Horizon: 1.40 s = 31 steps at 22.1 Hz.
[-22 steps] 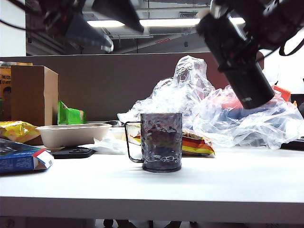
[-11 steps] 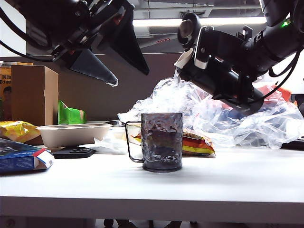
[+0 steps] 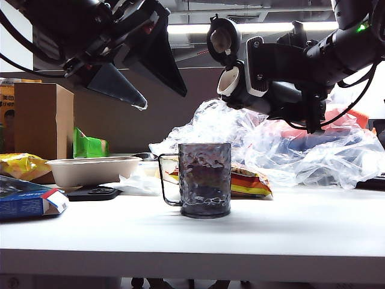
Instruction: Pick up the black thermos, pour some water into the cup, then place the black thermos back on the table.
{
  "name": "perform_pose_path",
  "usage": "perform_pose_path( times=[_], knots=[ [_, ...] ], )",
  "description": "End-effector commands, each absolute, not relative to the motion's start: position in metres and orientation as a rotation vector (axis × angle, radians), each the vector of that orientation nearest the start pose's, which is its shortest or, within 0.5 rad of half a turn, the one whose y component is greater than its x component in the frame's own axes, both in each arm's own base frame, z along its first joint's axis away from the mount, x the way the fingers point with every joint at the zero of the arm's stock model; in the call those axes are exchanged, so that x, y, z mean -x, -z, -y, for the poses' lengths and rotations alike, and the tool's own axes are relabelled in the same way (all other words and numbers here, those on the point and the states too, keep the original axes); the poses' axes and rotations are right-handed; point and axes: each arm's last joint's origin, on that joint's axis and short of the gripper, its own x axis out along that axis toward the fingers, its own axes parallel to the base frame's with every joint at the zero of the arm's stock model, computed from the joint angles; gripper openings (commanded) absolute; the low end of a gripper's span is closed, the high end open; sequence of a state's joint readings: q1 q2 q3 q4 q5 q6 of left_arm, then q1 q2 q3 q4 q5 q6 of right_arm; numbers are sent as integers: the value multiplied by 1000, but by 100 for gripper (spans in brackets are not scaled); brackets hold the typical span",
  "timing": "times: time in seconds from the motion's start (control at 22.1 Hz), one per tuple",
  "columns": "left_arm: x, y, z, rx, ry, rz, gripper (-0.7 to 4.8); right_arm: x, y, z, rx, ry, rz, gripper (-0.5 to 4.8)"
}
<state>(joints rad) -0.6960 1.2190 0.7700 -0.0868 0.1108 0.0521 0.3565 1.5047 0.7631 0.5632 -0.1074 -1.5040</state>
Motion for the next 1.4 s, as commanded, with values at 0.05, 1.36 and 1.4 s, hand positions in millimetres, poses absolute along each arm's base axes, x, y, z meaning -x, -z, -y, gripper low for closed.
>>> perform_pose_path(
  times=[0.05, 1.36, 1.4],
  knots=[
    [-197, -252, 169, -204, 801, -490, 479, -298, -244, -115, 1387, -438, 271, 210],
    [-195, -249, 168, -211, 799, -529, 479, -301, -247, -117, 1660, -406, 441, 210],
    [-195, -249, 168, -211, 799, -529, 479, -303, -248, -118, 1660, -403, 442, 210]
  ],
)
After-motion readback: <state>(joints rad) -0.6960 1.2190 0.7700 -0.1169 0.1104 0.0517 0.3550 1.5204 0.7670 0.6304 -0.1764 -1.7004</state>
